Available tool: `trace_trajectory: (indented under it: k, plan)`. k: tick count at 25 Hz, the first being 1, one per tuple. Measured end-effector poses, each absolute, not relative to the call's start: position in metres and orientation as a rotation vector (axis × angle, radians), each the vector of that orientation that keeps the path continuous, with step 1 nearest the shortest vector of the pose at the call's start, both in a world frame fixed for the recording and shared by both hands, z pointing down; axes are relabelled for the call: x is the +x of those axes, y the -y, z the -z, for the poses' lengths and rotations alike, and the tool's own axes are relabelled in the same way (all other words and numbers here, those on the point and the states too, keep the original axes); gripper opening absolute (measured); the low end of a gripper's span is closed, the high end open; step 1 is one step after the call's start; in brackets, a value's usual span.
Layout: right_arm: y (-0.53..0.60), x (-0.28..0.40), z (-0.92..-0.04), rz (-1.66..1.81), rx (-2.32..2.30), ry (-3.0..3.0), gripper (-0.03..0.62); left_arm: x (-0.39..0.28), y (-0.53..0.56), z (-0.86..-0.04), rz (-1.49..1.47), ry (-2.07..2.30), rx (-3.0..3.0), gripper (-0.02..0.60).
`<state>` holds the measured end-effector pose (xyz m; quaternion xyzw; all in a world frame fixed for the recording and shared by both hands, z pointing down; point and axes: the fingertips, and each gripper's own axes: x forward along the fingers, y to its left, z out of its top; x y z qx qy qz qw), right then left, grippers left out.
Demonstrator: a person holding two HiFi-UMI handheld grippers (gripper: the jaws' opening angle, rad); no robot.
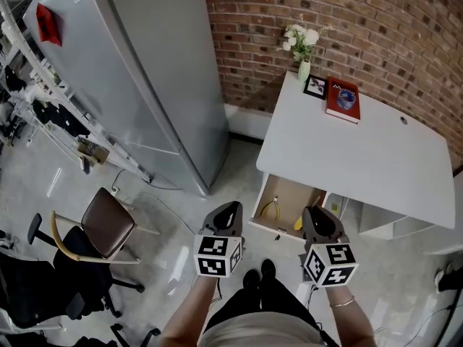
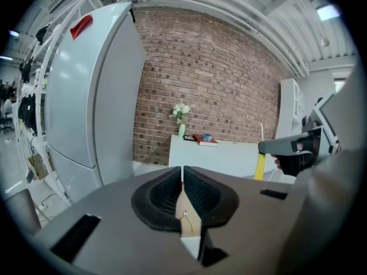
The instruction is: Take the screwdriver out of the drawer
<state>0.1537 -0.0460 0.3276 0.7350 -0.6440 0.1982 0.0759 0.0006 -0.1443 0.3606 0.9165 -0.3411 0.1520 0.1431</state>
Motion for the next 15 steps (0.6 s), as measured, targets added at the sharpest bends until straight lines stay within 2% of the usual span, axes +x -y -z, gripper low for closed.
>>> trace_trajectory:
  k: [15]
  plan:
    - [0.0494, 0.1586, -0.3289, -0.571, 2.180, 1.924, 0.063, 0.0099, 0.1487, -0.3580, -0.443, 0.986, 2.651, 0.005]
